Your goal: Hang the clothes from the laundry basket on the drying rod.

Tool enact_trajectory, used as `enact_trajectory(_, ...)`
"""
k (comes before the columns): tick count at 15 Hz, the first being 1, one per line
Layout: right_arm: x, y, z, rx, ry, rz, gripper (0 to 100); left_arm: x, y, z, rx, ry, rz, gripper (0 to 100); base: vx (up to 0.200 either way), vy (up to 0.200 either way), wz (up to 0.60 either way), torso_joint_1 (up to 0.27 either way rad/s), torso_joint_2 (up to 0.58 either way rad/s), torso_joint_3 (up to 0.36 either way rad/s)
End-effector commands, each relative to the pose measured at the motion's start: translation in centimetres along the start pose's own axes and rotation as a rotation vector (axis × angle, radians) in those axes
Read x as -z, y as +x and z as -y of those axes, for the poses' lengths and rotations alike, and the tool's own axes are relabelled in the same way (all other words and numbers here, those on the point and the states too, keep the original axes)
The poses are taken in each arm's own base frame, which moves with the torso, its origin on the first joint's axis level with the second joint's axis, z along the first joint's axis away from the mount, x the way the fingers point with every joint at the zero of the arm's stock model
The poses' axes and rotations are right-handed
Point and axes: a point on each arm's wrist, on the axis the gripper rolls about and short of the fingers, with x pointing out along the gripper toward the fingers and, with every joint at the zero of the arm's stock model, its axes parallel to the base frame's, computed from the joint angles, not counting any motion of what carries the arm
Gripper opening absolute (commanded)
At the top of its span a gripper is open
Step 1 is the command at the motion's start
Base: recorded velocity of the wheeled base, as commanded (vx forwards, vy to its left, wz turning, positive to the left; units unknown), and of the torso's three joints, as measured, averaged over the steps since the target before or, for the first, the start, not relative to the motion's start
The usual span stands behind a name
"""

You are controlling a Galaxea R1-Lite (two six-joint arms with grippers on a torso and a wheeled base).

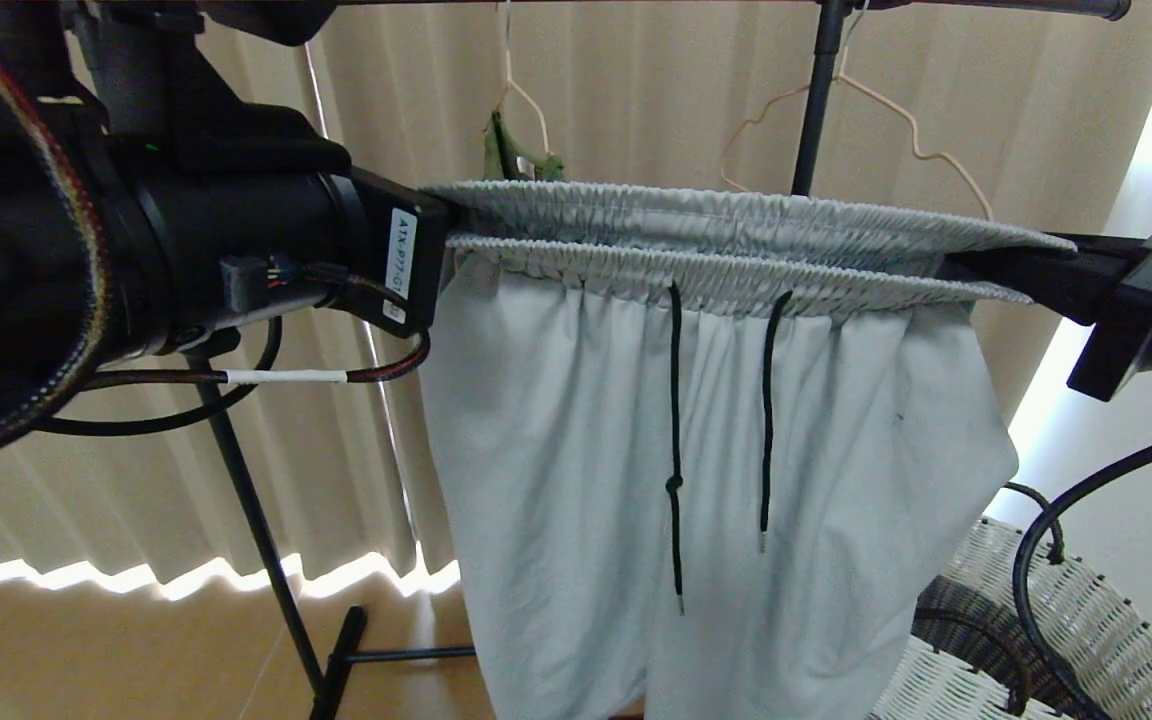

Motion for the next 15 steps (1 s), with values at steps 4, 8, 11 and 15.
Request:
enact_trajectory(4, -1.3, 1.0, -1.0, -0.056, -0.003, 0.086, 0, -0.1, -0.2, -0.6, -0.021, -0.008, 0.006, 0, 0.000, 0.000, 0.00, 0.000, 0.00, 0.000)
enact_trajectory(8, -1.3, 1.6, -1.4, -0.072, -0.001, 0.103, 0, 0.9, -1.0, -1.7, -0.058, -0.007, -0.016, 0, 0.000, 0.000, 0.00, 0.000, 0.00, 0.000)
enact_trajectory(11, -0.9, 1.5, -1.5, -0.073, 0.000, 0.088, 100, 1.5, -1.1, -1.8, -0.062, -0.003, -0.032, 0, 0.000, 0.000, 0.00, 0.000, 0.00, 0.000)
enact_trajectory(15, 0.0, 0.9, -1.8, -0.097, 0.005, 0.074, 100, 2.5, -0.7, -2.5, -0.098, 0.005, -0.071, 0, 0.000, 0.000, 0.00, 0.000, 0.00, 0.000)
